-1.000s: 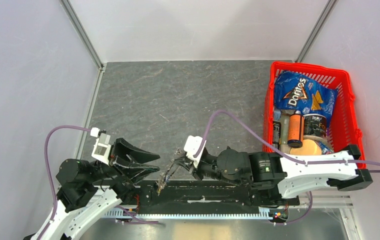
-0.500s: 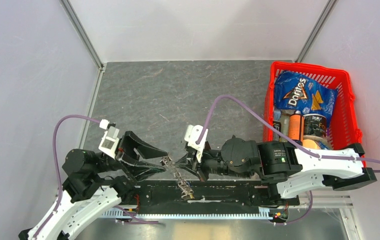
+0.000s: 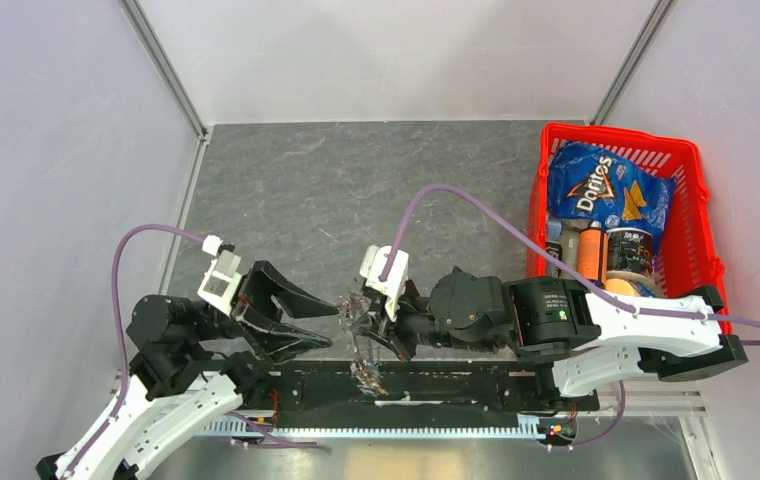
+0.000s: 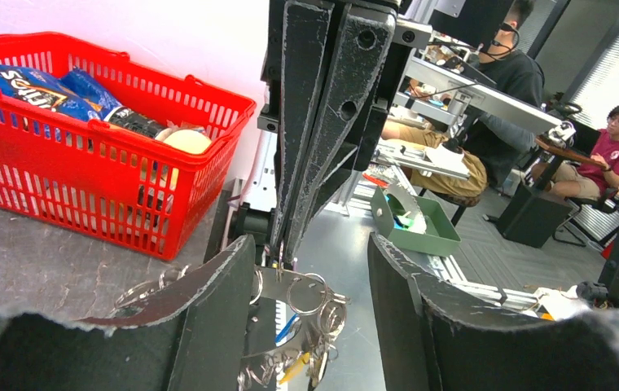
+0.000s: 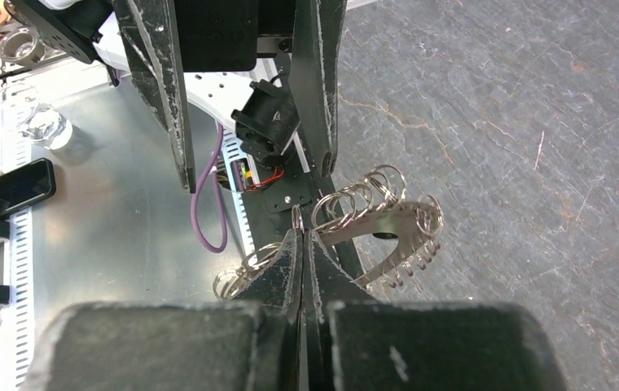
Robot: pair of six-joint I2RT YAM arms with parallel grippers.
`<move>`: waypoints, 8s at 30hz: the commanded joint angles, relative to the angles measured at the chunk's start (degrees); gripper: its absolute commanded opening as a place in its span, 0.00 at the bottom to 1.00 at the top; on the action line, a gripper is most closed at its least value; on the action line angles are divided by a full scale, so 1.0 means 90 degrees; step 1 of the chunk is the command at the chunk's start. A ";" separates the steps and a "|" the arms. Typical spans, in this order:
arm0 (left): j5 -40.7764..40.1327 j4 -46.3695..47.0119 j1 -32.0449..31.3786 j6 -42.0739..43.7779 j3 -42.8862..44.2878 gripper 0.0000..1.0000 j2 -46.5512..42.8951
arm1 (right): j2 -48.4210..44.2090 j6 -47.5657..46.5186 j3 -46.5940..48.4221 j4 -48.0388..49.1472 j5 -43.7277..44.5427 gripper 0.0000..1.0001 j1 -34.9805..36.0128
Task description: Put the keys on the keyring
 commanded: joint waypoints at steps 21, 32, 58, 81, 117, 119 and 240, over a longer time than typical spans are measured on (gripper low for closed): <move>0.0380 0.0064 0.0005 -0.0122 -0.0054 0.31 0.0510 | 0.0187 0.0425 0.0753 0.0201 -0.0232 0.00 -0.0275; 0.0529 0.0294 0.0005 -0.0117 -0.0078 0.02 0.0542 | 0.0184 0.0489 0.0690 0.0128 -0.0429 0.00 -0.0395; 0.0417 0.0989 0.0005 -0.0220 -0.0313 0.02 0.0413 | -0.0649 0.0359 -0.0050 0.0511 -0.0841 0.25 -0.0424; -0.0369 0.0685 0.0005 -0.0012 -0.0392 0.02 0.0443 | -0.1306 0.2380 -0.2857 -0.0472 0.2607 0.70 -0.1045; -0.0921 -0.1045 0.0005 0.1131 -0.0401 0.02 -0.0143 | 0.1391 0.3077 -0.4787 0.1066 0.1503 0.42 -0.2527; -0.0930 -0.1055 0.0005 0.1145 -0.0403 0.02 -0.0134 | 0.1367 0.3064 -0.4791 0.1023 0.1563 0.42 -0.2563; 0.0144 -0.0264 0.0005 0.1235 -0.0471 0.02 0.0313 | -0.0357 0.0761 -0.1186 0.1281 -0.5283 0.00 -0.3034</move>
